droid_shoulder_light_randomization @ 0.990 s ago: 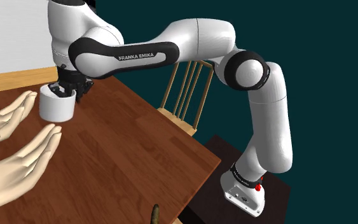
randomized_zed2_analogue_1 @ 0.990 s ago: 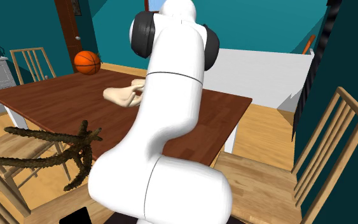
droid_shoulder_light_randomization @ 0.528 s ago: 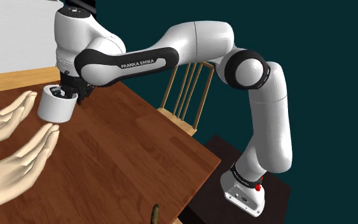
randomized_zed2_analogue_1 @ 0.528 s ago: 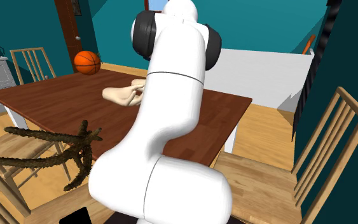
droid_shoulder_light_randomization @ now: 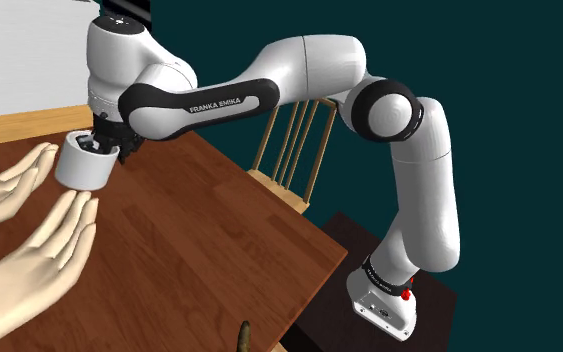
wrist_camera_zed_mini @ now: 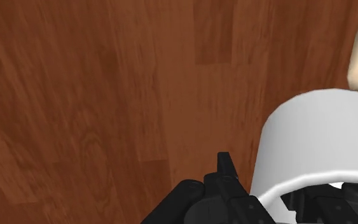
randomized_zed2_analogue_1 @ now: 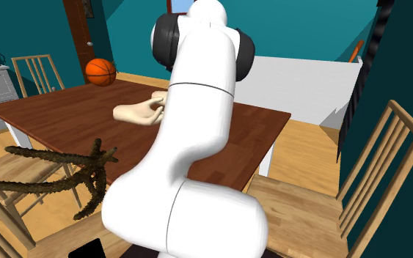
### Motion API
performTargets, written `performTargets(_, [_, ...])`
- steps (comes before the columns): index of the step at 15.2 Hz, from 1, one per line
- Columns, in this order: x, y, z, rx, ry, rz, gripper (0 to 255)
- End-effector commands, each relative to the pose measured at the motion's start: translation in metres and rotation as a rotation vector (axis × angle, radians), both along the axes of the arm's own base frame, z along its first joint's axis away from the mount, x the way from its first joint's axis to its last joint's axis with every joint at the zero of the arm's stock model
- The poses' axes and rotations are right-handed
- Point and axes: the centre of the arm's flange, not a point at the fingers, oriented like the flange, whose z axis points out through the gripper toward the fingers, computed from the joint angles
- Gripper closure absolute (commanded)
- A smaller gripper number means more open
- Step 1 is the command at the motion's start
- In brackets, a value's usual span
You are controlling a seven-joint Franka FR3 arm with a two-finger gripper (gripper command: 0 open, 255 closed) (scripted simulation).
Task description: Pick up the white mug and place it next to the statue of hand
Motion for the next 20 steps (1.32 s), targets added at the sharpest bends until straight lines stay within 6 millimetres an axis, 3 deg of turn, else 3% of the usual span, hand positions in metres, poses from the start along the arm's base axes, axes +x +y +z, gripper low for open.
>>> performTargets(1, [-0.013,0.012,-0.061,-0.036,0.092,0.027,255])
performTargets(6, [-0.013,0.012,-0.061,-0.036,0.092,0.027,255])
performTargets(7, [-0.009,0.020,-0.063,-0.038,0.092,0.028,0])
performTargets(8, [-0.010,0.007,-0.063,-0.035,0.092,0.028,0])
performTargets(11, [-0.007,0.024,-0.078,-0.036,0.092,0.030,0])
performTargets(12, [-0.013,0.012,-0.061,-0.036,0.092,0.028,0])
performTargets(16, [-0.023,0.011,-0.012,-0.036,0.092,0.027,0])
performTargets(20, [-0.023,0.011,-0.012,-0.036,0.092,0.027,0])
